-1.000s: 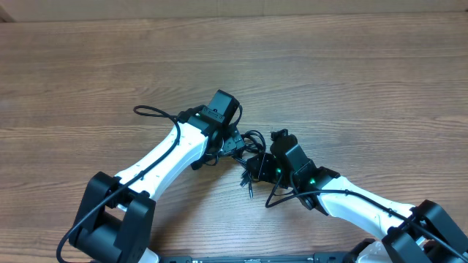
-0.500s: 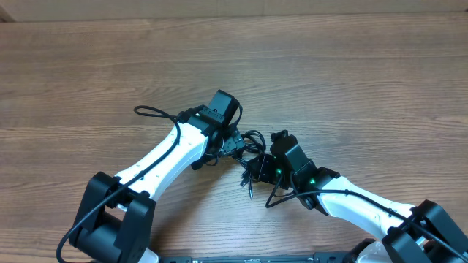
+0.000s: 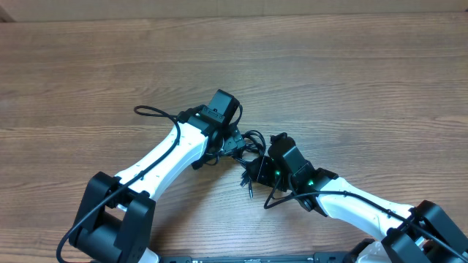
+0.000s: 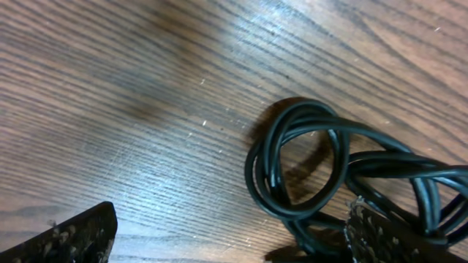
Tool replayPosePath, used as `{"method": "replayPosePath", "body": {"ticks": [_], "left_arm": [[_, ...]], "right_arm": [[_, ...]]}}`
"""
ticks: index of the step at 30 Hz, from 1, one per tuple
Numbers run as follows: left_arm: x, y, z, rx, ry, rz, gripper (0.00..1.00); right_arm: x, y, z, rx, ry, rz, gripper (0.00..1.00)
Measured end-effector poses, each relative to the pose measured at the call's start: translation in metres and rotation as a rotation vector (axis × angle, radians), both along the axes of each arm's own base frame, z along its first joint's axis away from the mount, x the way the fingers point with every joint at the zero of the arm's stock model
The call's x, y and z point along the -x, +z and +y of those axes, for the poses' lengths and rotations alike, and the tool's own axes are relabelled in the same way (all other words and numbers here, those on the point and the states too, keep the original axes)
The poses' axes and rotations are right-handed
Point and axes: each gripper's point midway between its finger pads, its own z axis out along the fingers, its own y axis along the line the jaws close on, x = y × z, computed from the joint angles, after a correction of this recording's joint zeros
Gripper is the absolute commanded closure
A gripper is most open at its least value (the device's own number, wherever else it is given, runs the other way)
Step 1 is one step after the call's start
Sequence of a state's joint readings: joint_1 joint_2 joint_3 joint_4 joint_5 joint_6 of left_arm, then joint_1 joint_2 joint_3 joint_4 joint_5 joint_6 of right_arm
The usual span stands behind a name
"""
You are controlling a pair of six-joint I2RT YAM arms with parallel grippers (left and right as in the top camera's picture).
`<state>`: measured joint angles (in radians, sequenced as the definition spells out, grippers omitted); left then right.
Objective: Untangle cables
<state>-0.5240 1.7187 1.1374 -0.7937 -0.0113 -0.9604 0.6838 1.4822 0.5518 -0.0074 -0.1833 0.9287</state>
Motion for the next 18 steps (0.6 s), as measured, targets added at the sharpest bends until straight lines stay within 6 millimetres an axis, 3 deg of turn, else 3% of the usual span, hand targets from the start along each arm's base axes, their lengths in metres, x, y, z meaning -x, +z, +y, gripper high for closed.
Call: {"method": "replayPosePath", "body": {"ticks": [18], "left_arm": [[-0.001, 0.0, -0.001, 0.002, 0.0, -0.004, 0.01]], "right_arm": [[0.001, -0.002, 0.011, -0.018, 0.001, -0.006, 0.79]]}}
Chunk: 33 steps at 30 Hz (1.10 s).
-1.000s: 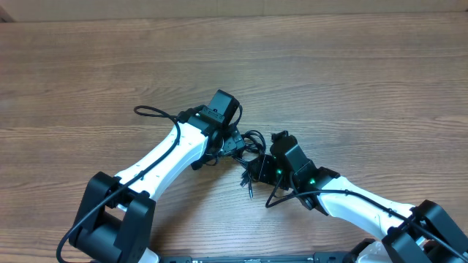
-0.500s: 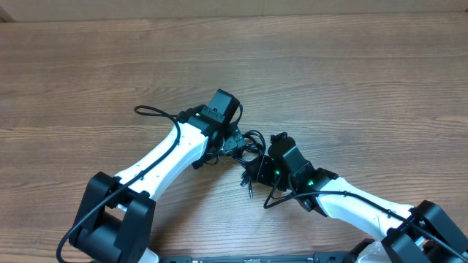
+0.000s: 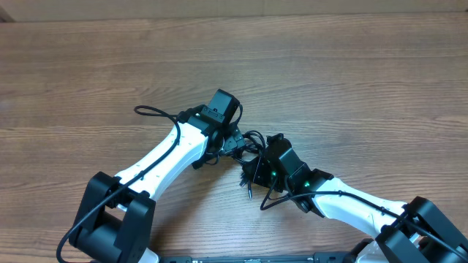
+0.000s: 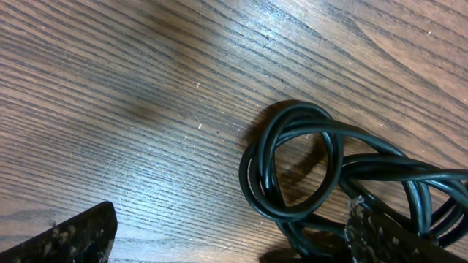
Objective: Untangle cables
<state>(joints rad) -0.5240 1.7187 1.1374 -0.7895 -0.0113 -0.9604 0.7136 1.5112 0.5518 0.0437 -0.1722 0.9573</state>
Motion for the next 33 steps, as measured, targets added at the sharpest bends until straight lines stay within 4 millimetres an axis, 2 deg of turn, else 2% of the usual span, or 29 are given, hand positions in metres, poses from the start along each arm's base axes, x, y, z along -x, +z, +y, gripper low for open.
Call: {"method": "replayPosePath", "body": {"ticks": [4, 11, 26, 33], "left_arm": [[0.0, 0.0, 0.0, 0.0, 0.0, 0.0, 0.0], [0.002, 0.0, 0.0, -0.001, -0.001, 0.009, 0.0], [0.009, -0.001, -0.004, 0.027, -0.009, 0.044, 0.01], [0.026, -0.002, -0.008, 0.059, -0.026, 0.124, 0.05]], "right_arm": [[-0.001, 0.0, -0.001, 0.005, -0.007, -0.004, 0.83], [-0.003, -0.001, -0.002, 0.011, -0.018, -0.008, 0.96], [-0.003, -0.001, -0.003, 0.011, -0.021, -0.007, 0.96], [-0.002, -0.001, -0.003, 0.012, -0.02, -0.006, 0.96]]}}
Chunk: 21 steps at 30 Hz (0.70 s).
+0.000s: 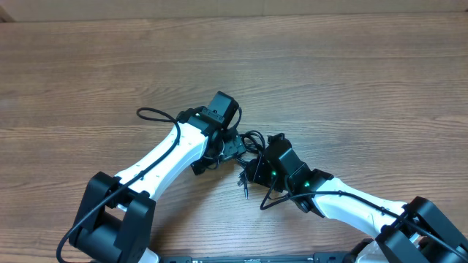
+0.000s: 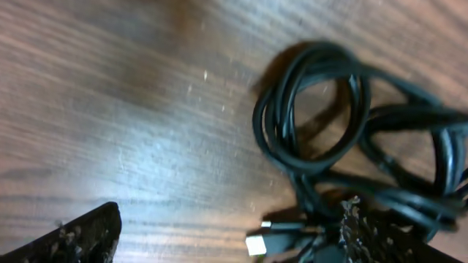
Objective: Untangle cables
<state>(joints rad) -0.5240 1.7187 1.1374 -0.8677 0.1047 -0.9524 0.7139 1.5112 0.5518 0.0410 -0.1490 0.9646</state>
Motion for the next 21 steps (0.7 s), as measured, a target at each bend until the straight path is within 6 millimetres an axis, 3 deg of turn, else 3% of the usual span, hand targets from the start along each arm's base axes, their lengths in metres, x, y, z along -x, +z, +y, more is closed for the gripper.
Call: {"method": "replayPosePath", "body": {"ticks": [7, 9, 21], "left_arm": [[0.012, 0.004, -0.02, 0.108, -0.092, 0.049, 0.05], [0.012, 0.003, -0.02, 0.101, -0.106, 0.043, 0.01], [-0.018, 0.002, -0.008, -0.002, -0.098, -0.101, 0.0]], "right_arm": [[0.0, 0.0, 0.0, 0.0, 0.0, 0.0, 0.96], [0.0, 0.0, 0.0, -0.001, 0.0, 0.0, 0.96], [0.001, 0.002, 0.0, 0.001, 0.012, -0.004, 0.96]]}}
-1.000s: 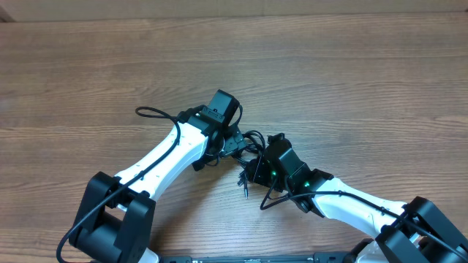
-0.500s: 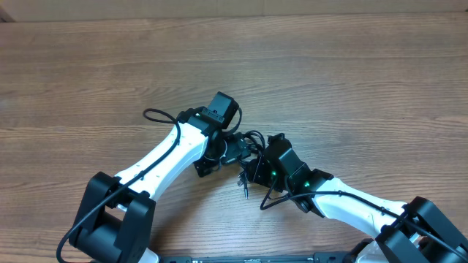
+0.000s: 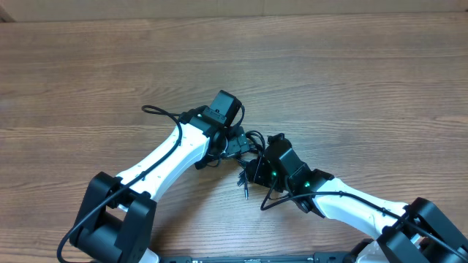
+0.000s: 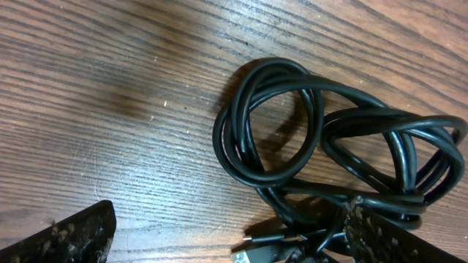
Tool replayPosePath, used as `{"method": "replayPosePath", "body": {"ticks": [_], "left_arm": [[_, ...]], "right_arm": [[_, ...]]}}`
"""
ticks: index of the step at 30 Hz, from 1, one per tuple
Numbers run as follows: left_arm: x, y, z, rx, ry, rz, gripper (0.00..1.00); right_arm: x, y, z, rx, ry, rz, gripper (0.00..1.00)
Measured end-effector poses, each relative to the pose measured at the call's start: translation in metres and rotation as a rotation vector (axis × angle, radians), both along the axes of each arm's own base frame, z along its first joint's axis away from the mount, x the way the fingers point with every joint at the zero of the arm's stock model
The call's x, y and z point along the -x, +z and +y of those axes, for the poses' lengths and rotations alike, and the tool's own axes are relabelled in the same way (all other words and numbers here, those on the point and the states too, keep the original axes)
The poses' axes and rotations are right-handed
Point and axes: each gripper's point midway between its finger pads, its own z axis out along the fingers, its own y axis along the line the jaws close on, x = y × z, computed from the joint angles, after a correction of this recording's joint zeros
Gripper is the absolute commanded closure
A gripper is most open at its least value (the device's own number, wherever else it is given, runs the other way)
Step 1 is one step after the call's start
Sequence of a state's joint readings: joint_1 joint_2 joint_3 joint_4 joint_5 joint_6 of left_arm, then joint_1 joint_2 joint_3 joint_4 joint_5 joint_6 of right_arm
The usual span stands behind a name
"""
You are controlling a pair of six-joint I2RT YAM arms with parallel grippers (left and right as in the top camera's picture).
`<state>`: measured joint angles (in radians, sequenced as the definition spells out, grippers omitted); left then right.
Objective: Untangle cables
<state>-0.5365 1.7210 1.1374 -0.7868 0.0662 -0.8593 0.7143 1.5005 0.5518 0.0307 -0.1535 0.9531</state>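
Note:
A tangle of black cables (image 3: 252, 140) lies mid-table between the two arms. In the left wrist view its round coil (image 4: 272, 124) and several overlapping loops (image 4: 380, 157) lie flat on the wood, with a metal plug (image 4: 252, 253) at the bottom edge. My left gripper (image 3: 235, 143) hangs open over the tangle's left side (image 4: 227, 241); its right finger (image 4: 380, 234) is over the strands and its left finger (image 4: 69, 235) is over bare wood. My right gripper (image 3: 257, 172) is at the tangle's near right side, its jaws hidden under the wrist.
Loose cable ends (image 3: 245, 186) stick out toward the front below the tangle. A thin black lead (image 3: 157, 112) curves out beside the left arm, another (image 3: 272, 201) beside the right arm. The wooden table (image 3: 351, 80) stretches wide on all sides.
In the left wrist view the coil now sits further left and lower, sharp instead of blurred, and more loops show on the right. The left gripper is still open. The right arm looks unchanged.
The left gripper was open over the tangle's left edge at first, with only one coil in its view, while the right wrist sat slightly further right. The right wrist then stood closer to the tangle. Later the plug and more loops showed, as they do now.

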Motion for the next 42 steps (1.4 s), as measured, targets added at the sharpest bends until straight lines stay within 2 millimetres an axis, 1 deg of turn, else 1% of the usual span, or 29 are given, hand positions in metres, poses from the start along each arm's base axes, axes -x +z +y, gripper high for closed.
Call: {"method": "replayPosePath", "body": {"ticks": [7, 18, 20, 23, 27, 30, 31, 35, 39, 42], "left_arm": [[0.008, -0.006, 0.004, -0.025, -0.043, 0.034, 0.0], [0.011, -0.007, 0.005, -0.038, -0.076, 0.046, 0.0], [0.012, -0.01, 0.004, -0.043, -0.086, 0.05, 0.0], [0.016, -0.023, 0.001, -0.065, -0.105, 0.074, 0.0], [0.019, -0.043, -0.001, -0.084, -0.117, 0.118, 0.11], [0.018, -0.044, -0.004, -0.07, -0.118, 0.12, 0.14], [0.018, -0.044, -0.005, -0.068, -0.119, 0.12, 0.13], [0.017, -0.046, -0.006, -0.062, -0.121, 0.116, 0.05], [0.016, -0.046, -0.007, -0.062, -0.122, 0.115, 0.05], [0.016, -0.046, -0.007, -0.062, -0.121, 0.113, 0.08]], "right_arm": [[0.0, 0.003, 0.0, -0.001, 0.006, -0.009, 0.96], [0.0, 0.003, 0.0, -0.001, 0.008, -0.012, 0.96], [-0.001, 0.004, 0.001, -0.004, 0.008, -0.014, 0.96], [-0.001, 0.004, 0.001, -0.005, 0.008, -0.016, 0.96], [-0.001, 0.004, 0.001, -0.005, 0.008, -0.016, 0.96], [-0.001, 0.004, 0.001, -0.005, 0.008, -0.017, 0.96], [-0.001, 0.004, 0.001, -0.005, 0.008, -0.017, 0.96], [-0.001, 0.004, 0.001, -0.006, 0.008, -0.017, 0.96], [-0.001, 0.006, 0.001, -0.006, 0.012, -0.024, 0.96], [-0.001, 0.014, 0.0, -0.008, 0.024, -0.044, 0.96]]}}
